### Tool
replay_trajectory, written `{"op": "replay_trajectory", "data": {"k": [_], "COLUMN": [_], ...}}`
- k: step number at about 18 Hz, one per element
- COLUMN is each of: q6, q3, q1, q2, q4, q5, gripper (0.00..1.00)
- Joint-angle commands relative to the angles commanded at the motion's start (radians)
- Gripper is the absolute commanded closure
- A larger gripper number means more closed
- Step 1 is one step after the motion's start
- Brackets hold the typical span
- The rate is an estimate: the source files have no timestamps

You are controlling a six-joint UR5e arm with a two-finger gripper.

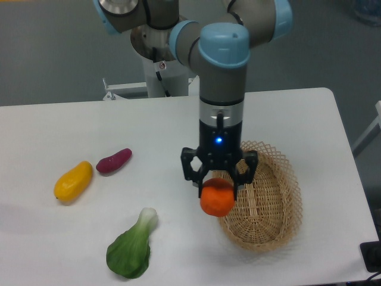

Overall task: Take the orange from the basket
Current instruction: 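Lift the held orange up out of the basket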

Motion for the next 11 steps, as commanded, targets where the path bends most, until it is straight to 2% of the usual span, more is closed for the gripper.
{"op": "replay_trajectory", "data": {"k": [11], "q6": [0.009], "q3": [-0.009], "q1": [-0.002], "q2": [0.014], "q4": [0.002], "q5": [0.0], "gripper": [0.41]}}
